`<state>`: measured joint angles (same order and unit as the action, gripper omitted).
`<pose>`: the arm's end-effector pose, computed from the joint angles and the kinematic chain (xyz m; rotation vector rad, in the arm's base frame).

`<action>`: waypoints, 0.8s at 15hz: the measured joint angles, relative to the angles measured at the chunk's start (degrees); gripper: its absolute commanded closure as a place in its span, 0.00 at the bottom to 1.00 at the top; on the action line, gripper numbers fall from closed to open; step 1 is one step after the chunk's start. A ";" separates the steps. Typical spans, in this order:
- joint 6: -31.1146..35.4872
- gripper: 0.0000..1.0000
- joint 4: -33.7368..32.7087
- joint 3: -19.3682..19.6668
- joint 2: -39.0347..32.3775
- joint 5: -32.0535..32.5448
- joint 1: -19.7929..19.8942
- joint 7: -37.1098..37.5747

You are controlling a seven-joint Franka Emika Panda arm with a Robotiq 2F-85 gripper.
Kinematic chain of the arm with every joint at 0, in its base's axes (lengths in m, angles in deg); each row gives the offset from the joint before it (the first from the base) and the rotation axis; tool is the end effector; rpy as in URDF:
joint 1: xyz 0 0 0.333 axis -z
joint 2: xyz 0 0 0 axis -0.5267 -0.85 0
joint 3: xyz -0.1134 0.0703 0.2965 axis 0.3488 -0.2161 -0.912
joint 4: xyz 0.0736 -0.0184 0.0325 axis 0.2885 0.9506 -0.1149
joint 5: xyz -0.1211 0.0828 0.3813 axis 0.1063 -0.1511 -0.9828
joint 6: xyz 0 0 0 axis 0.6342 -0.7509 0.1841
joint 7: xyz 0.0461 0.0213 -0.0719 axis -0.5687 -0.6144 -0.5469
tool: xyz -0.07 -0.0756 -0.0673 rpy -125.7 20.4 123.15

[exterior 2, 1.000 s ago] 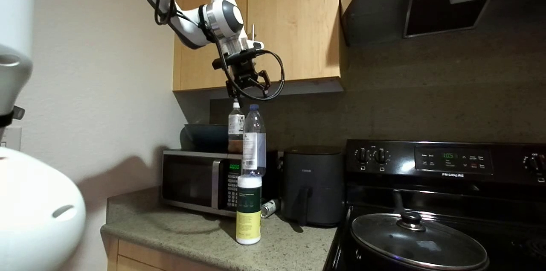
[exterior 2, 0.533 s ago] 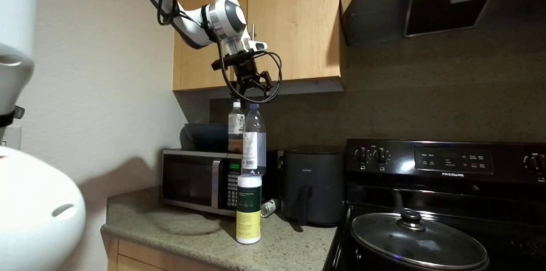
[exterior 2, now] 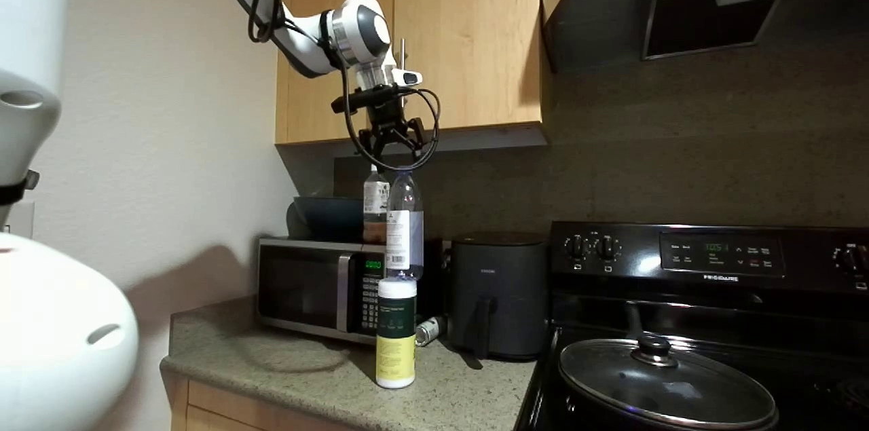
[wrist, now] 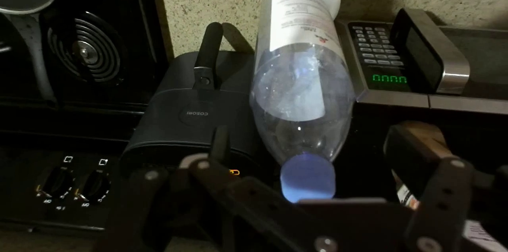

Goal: Pick up the bottle and put it on the counter

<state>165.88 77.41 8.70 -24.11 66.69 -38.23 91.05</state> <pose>0.5928 0.1327 0.6370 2.9979 0.0817 0.5326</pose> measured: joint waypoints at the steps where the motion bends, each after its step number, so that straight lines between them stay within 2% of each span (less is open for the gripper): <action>1: 0.01 0.00 -0.42 0.00 -0.47 -0.53 -0.01 0.43; 12: 0.17 0.00 -4.26 0.55 -5.08 -2.21 -0.01 4.37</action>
<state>166.06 73.15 9.26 -29.19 64.48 -38.23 95.42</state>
